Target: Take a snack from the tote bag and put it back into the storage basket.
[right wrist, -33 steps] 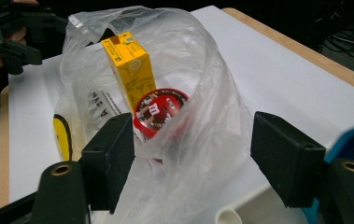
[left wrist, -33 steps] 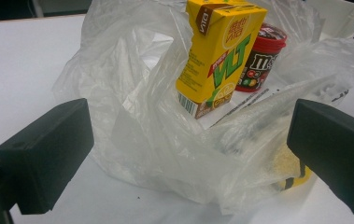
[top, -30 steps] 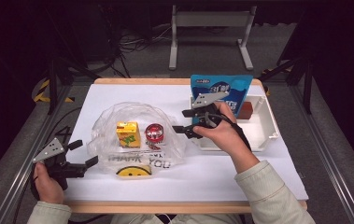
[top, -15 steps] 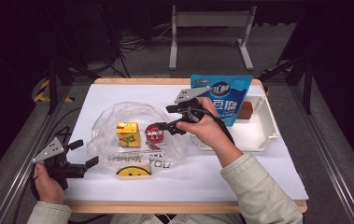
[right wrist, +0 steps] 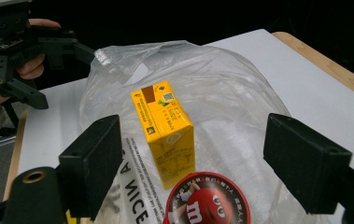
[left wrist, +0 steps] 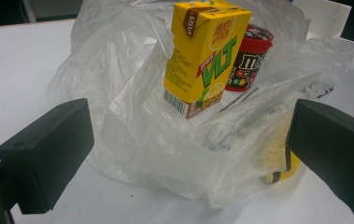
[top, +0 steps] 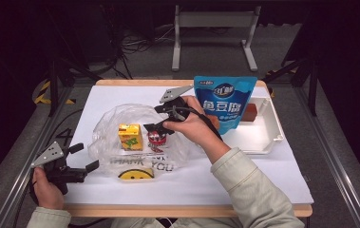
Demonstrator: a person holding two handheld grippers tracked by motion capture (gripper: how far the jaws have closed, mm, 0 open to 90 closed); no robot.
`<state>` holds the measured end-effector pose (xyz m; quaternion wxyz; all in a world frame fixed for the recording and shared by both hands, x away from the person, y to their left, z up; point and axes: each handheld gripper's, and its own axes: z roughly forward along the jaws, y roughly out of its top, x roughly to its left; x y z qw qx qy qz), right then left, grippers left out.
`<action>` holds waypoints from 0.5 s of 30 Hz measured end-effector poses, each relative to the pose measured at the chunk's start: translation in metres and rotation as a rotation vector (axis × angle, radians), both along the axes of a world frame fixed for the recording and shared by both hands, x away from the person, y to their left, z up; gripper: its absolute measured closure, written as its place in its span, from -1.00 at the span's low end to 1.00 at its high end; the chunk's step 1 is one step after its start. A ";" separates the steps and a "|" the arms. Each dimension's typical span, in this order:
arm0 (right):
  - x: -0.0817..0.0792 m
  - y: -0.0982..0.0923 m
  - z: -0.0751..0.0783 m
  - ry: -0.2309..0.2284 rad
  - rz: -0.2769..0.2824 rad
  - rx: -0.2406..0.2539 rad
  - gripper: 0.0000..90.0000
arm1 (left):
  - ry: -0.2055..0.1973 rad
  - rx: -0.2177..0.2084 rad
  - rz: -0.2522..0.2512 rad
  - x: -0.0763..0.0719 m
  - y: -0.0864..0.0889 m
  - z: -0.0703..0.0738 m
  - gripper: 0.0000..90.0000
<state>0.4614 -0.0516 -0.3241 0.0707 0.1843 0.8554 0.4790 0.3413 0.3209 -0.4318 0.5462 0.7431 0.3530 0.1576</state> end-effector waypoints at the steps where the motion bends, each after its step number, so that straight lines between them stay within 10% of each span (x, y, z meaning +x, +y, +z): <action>1: 0.001 0.002 0.000 0.000 0.003 -0.003 -0.56 | -0.001 0.004 -0.003 -0.001 0.001 0.000 -0.97; 15: 0.009 0.038 -0.024 -0.006 0.036 -0.028 -0.61 | -0.002 0.001 -0.009 -0.004 0.001 0.000 -0.98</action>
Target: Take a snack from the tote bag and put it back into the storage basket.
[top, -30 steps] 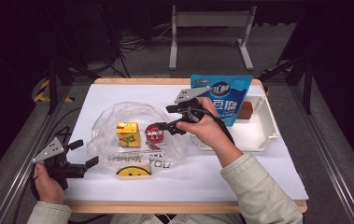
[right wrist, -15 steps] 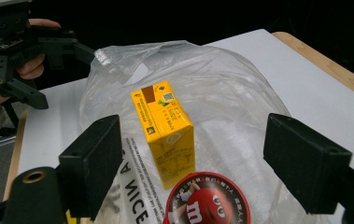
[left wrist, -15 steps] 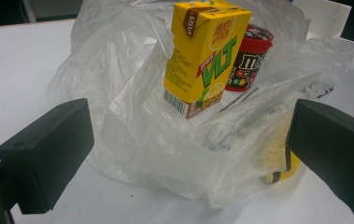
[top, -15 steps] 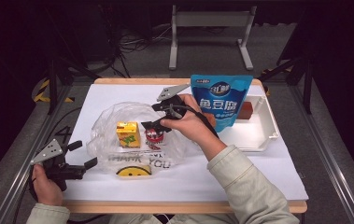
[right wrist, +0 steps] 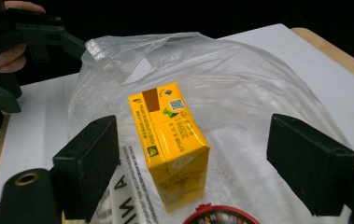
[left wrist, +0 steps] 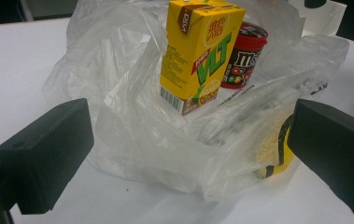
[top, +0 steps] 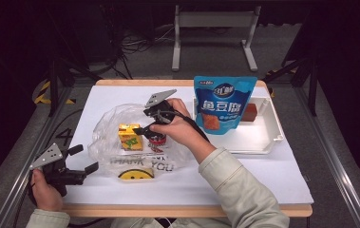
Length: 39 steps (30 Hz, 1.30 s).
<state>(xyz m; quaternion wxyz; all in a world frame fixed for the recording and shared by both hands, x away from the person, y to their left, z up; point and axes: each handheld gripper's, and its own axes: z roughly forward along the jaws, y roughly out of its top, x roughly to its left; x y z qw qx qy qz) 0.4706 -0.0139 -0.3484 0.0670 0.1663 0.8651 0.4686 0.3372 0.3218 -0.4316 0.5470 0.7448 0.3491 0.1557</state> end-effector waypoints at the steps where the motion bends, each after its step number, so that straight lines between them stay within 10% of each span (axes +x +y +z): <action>1: 0.000 0.000 0.000 0.000 0.000 0.000 -0.61 | 0.000 0.000 0.000 0.000 0.000 0.000 -0.98; 39: 0.016 0.047 -0.036 0.068 0.097 -0.147 -0.49 | 0.004 -0.005 -0.013 0.002 -0.001 0.000 -0.98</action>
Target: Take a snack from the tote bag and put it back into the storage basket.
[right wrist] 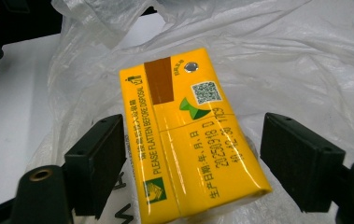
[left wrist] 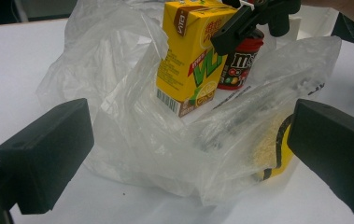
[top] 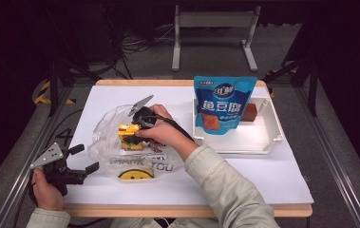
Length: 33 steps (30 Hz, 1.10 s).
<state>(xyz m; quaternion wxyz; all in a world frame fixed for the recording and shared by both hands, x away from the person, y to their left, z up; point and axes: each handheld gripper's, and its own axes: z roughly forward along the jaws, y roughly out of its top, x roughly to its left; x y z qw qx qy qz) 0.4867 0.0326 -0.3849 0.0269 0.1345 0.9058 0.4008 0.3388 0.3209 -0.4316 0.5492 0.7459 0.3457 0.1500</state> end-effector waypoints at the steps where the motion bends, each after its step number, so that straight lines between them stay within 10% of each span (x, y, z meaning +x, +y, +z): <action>1: 0.000 0.000 0.000 0.000 0.003 -0.006 -0.48 | 0.000 0.000 0.000 0.000 0.000 0.000 -0.98; 7: 0.000 0.002 -0.001 -0.012 0.045 -0.054 -0.06 | -0.001 0.001 -0.001 0.000 0.000 0.000 -0.98; 25: -0.002 -0.001 0.008 -0.051 0.060 -0.114 0.08 | -0.002 -0.007 -0.001 0.000 0.001 0.000 -0.98; 33: 0.001 -0.012 0.024 -0.041 0.049 -0.057 0.08 | 0.000 -0.010 0.000 -0.001 0.001 0.000 -0.98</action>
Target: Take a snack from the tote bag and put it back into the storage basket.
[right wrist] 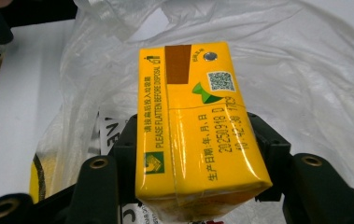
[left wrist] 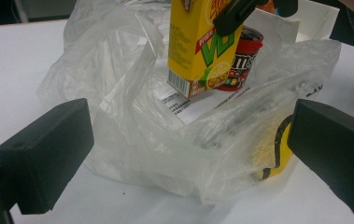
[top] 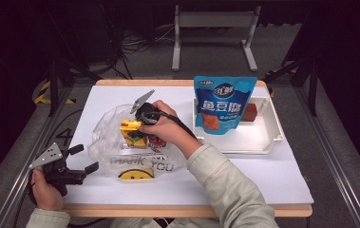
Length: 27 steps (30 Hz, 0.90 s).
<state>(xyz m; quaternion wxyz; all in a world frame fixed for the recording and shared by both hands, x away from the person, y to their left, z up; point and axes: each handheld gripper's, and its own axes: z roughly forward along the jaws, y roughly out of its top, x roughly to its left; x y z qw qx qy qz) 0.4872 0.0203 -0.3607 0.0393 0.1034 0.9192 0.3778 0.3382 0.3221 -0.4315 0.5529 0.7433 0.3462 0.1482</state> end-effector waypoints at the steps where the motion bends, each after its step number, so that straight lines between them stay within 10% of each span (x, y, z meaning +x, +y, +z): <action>1: 0.000 0.000 0.000 0.000 0.000 0.000 0.08 | 0.000 0.000 0.000 0.000 0.000 0.000 -0.98; 27: -0.014 -0.034 0.062 -0.058 -0.015 0.101 0.08 | 0.001 0.001 -0.001 0.002 -0.001 0.000 -0.98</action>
